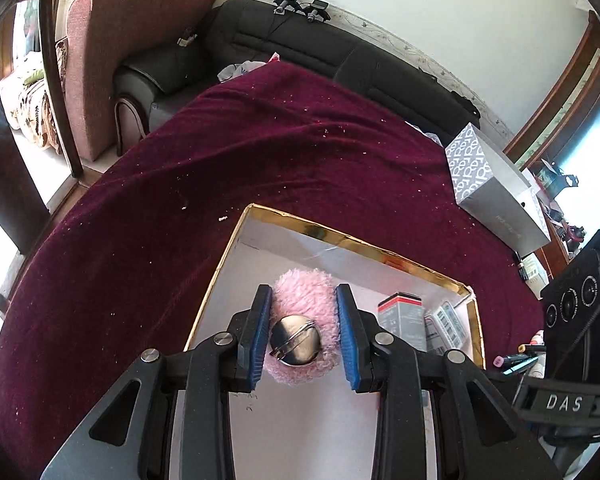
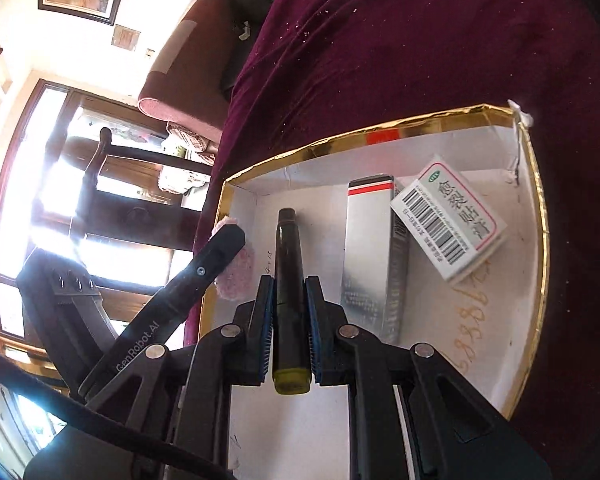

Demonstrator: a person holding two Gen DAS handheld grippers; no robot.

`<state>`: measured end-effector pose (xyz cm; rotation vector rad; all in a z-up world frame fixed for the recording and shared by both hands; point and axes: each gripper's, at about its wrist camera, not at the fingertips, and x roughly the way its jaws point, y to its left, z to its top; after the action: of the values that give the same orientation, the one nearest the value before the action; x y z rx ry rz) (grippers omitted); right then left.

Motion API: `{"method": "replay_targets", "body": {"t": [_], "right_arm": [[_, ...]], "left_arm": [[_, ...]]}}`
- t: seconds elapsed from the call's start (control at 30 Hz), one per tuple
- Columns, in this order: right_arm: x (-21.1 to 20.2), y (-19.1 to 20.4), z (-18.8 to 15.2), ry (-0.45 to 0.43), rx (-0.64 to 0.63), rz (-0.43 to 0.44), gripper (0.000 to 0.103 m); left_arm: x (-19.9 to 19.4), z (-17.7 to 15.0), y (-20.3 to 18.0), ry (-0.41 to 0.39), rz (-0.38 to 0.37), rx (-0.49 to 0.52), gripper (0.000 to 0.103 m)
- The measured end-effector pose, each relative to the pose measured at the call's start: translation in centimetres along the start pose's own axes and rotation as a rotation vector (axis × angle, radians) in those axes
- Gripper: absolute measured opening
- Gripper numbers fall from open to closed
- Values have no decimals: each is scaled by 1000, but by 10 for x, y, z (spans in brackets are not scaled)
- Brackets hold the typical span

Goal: Organize objects
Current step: 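Lower the puff into the tray with left gripper while right gripper drops marker in, then grasp a black marker with orange cap with the left gripper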

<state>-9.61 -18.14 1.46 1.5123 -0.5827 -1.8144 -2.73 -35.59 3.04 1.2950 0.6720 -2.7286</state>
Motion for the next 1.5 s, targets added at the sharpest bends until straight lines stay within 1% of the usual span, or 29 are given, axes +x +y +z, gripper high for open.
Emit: {"method": "replay_targets", "body": {"t": [0.1, 0.17, 0.3, 0.33, 0.37, 0.5, 0.53, 0.57, 0.6, 0.67, 0.7, 0.8, 0.87, 0.93, 1.0, 1.03, 1.07, 1.1, 1.13, 1.17, 1.2, 1.23, 1.27, 1.3, 1.33, 1.37, 1.43, 1.47, 1.5], "right_arm": [[1, 2, -6, 16, -33, -11, 15], [10, 4, -10, 31, -41, -26, 19], [18, 8, -19, 48, -70, -46, 20], [15, 10, -21, 41, -84, -56, 23], [10, 13, -23, 26, -107, -73, 27], [-21, 21, -33, -37, -174, -105, 32], [-30, 23, -36, -56, -196, -121, 36], [-42, 25, -41, -80, -218, -139, 41], [-52, 26, -45, -100, -234, -154, 43], [-78, 26, -52, -139, -263, -201, 50], [-85, 27, -52, -141, -274, -235, 50], [-132, 16, -48, -148, -285, -358, 50], [-183, 1, -43, -179, -279, -437, 50], [-229, 2, -40, -236, -301, -530, 50], [-281, 17, -43, -313, -387, -672, 49], [-314, 31, -46, -368, -448, -794, 49], [-333, 40, -48, -408, -478, -873, 50], [-358, 52, -51, -466, -513, -971, 52], [-384, 68, -56, -544, -556, -1079, 63], [-405, 84, -62, -625, -597, -1183, 82], [-429, 98, -71, -729, -637, -1301, 90], [-445, 105, -79, -809, -660, -1366, 103], [-465, 110, -89, -903, -673, -1399, 103], [-479, 108, -95, -955, -650, -1371, 103], [-495, 93, -98, -953, -565, -1281, 103], [-500, 76, -96, -898, -498, -1205, 103], [-495, 28, -91, -770, -381, -1051, 103], [-486, -1, -95, -750, -344, -995, 103], [-478, -22, -99, -745, -327, -975, 103]], "left_arm": [[-2, -1, 2, -10, -4, -11, 28], [-6, 0, 4, -23, -17, -32, 31], [-20, 6, 7, -46, -22, -41, 31], [-25, 7, 6, -53, -19, -39, 32], [-31, 6, 5, -59, -16, -35, 32], [-65, -2, -7, -111, 8, 18, 33], [-76, -6, -11, -136, 13, 31, 38], [-88, -11, -16, -160, 10, 41, 44], [-99, -14, -18, -179, 2, 45, 46], [-122, -23, -28, -218, -27, 61, 47], [-133, -28, -32, -231, -44, 68, 47], [-168, -39, -50, -270, -113, 92, 47], [-189, -43, -63, -302, -144, 113, 47], [-209, -43, -78, -326, -186, 126, 51], [-228, -39, -96, -350, -234, 141, 54], [-238, -34, -108, -363, -261, 152, 56], [-246, -29, -119, -374, -283, 166, 63], [-253, -23, -135, -388, -302, 184, 66], [-257, -19, -148, -395, -310, 195, 68], [-258, -15, -162, -395, -320, 207, 69], [-257, -10, -179, -389, -344, 231, 70], [-254, -11, -191, -381, -363, 252, 73], [-249, -12, -203, -373, -376, 271, 74], [-240, -15, -214, -365, -379, 288, 75], [-227, -21, -226, -343, -383, 305, 75], [-214, -28, -235, -307, -391, 320, 76], [-174, -43, -252, -194, -397, 355, 75], [-152, -51, -257, -140, -386, 371, 75], [-130, -60, -262, -98, -364, 393, 75]]}}
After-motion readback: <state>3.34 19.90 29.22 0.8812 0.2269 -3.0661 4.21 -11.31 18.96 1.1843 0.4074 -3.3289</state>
